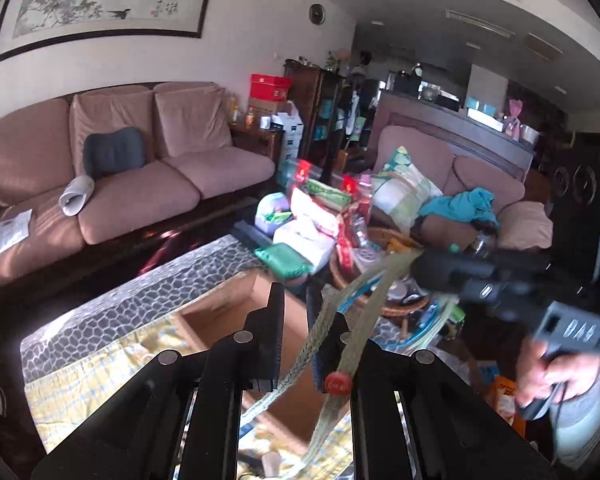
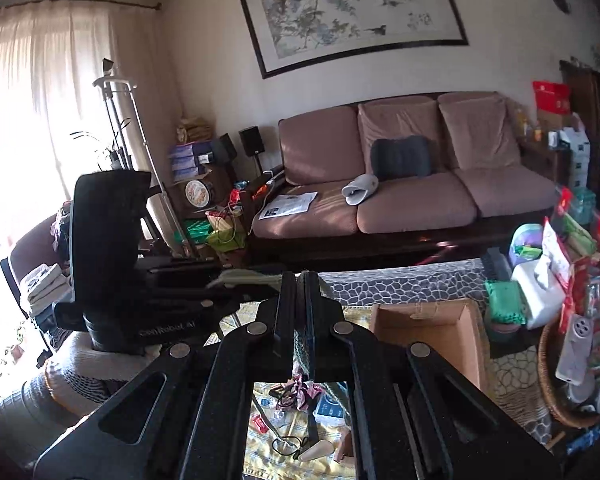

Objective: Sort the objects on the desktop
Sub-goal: 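Carry the green rope over the cardboard box and release it inside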

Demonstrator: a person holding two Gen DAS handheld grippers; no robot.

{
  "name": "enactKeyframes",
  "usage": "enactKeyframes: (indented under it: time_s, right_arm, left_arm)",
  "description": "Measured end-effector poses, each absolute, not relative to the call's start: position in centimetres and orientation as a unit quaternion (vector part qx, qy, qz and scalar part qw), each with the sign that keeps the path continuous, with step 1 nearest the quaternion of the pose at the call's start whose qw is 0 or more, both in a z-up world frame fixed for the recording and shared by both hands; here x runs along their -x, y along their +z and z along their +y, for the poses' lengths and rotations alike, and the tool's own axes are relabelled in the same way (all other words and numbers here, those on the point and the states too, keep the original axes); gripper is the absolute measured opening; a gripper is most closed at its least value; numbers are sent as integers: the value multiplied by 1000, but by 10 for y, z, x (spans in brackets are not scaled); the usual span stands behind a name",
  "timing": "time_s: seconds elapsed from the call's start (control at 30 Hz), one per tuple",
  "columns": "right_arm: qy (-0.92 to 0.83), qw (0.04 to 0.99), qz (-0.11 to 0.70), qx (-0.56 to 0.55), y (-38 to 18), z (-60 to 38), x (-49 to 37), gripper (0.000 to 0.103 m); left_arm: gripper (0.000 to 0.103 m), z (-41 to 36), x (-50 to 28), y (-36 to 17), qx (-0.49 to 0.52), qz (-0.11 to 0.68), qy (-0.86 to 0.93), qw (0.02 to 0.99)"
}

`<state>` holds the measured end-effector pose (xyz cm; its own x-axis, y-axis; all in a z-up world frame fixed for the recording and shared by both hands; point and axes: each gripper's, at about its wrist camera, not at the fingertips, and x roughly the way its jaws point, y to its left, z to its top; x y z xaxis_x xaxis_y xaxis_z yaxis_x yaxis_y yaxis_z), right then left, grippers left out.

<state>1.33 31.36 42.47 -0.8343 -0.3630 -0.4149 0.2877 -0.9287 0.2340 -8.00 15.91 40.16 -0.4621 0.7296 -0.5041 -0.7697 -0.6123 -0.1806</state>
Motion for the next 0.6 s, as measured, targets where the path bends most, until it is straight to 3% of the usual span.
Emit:
enactKeyframes:
  time_s: [0.3, 0.43, 0.6]
  right_arm:
    - [-953, 138, -122, -242, 400, 389, -5, 4]
    - [-941, 133, -147, -274, 366, 410, 14, 4]
    - [-919, 119, -169, -335, 293, 424, 38, 4]
  left_arm:
    - [11, 261, 75, 458, 240, 52, 846, 473]
    - [12, 282, 91, 425, 267, 50, 843, 463]
    - [13, 297, 109, 341, 335, 71, 830, 440]
